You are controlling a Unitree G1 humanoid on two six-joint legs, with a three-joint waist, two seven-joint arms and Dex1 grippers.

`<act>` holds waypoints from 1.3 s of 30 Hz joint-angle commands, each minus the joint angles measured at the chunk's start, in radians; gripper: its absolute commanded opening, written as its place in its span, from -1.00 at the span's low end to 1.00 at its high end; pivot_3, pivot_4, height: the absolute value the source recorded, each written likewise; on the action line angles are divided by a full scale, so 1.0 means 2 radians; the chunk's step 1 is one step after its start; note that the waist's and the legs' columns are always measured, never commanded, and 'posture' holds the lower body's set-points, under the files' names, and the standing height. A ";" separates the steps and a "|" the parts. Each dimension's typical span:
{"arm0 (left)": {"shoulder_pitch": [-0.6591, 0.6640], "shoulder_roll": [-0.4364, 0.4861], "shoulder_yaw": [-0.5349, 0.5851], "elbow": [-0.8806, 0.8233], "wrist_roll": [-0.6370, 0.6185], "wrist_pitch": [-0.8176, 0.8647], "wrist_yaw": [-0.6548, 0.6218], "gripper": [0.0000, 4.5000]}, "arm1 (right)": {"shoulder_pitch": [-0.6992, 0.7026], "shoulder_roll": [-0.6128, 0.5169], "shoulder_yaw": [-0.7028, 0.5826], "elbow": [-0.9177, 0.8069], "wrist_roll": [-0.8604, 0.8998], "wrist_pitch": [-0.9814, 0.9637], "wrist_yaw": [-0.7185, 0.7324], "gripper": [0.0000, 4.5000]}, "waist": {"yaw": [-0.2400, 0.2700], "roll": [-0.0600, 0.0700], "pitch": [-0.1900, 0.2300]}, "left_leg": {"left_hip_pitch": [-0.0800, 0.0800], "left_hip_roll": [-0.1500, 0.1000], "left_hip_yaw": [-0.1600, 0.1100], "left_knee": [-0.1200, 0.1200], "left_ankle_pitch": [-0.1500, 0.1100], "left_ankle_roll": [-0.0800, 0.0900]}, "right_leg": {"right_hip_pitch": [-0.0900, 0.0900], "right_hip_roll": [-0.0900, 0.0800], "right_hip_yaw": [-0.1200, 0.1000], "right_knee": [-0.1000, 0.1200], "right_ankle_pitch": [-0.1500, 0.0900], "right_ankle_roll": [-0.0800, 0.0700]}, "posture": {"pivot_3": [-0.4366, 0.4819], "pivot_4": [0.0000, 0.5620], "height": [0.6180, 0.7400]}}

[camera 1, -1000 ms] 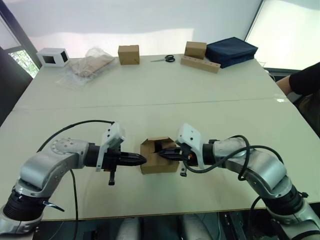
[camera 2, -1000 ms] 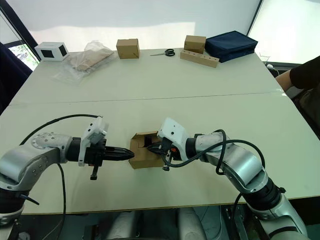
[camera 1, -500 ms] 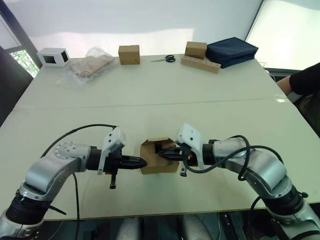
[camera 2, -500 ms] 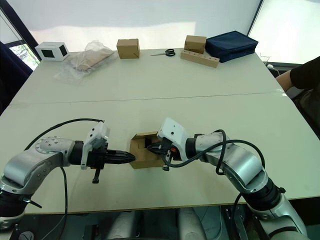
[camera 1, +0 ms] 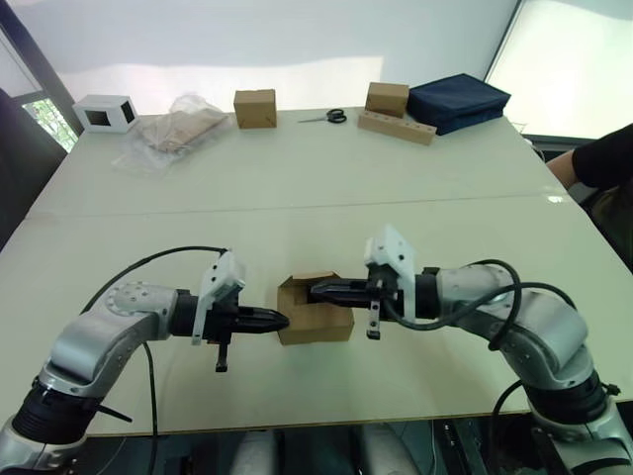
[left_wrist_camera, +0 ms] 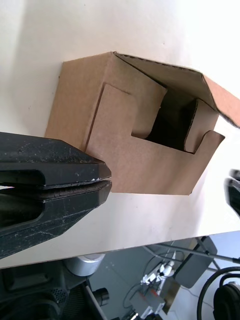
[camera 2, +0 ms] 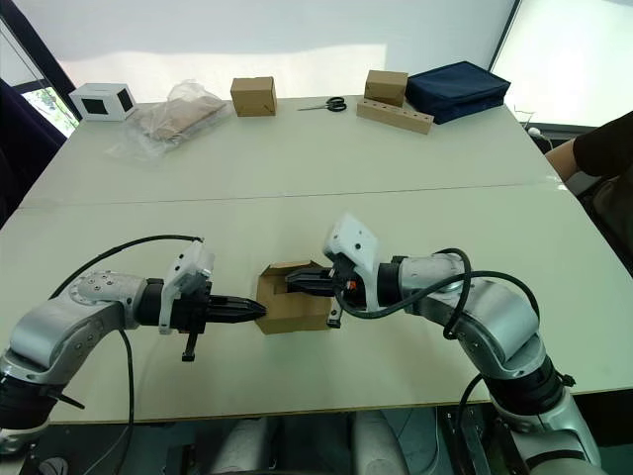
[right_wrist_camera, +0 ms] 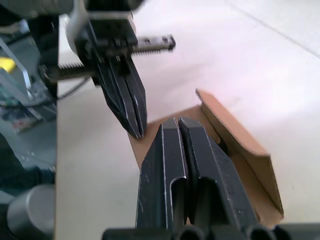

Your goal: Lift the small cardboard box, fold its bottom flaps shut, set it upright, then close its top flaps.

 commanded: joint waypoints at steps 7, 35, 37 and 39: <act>-0.004 -0.001 -0.012 -0.007 0.008 0.007 0.017 -0.98 | -0.075 0.010 0.026 0.091 -0.063 -0.040 -0.021 -1.00 | 0.000 0.000 0.000 | 0.000 0.000 0.000 0.000 0.000 0.000 | 0.000 0.000 0.000 0.000 0.000 0.000 | -0.05 -0.47 1.00; -0.017 -0.006 -0.012 -0.012 0.003 0.023 0.043 -0.98 | -0.032 -0.015 0.073 0.051 -0.098 -0.043 0.038 -1.00 | 0.000 0.000 0.000 | 0.000 0.000 0.000 0.000 0.000 0.000 | 0.000 0.000 0.000 0.000 0.000 0.000 | -0.05 -0.47 1.00; -0.018 -0.006 -0.012 -0.013 0.003 0.024 0.043 -0.98 | -0.031 -0.017 0.077 0.051 -0.106 -0.047 0.036 -1.00 | 0.000 0.000 0.000 | 0.000 0.000 0.000 0.000 0.000 0.000 | 0.000 0.000 0.000 0.000 0.000 0.000 | -0.05 -0.47 1.00; -0.018 -0.007 -0.012 -0.013 0.003 0.025 0.044 -0.98 | -0.030 -0.020 0.085 0.053 -0.119 -0.057 0.035 -1.00 | 0.000 0.000 0.000 | 0.000 0.000 0.000 0.000 0.000 0.000 | 0.000 0.000 0.000 0.000 0.000 0.000 | -0.05 -0.47 1.00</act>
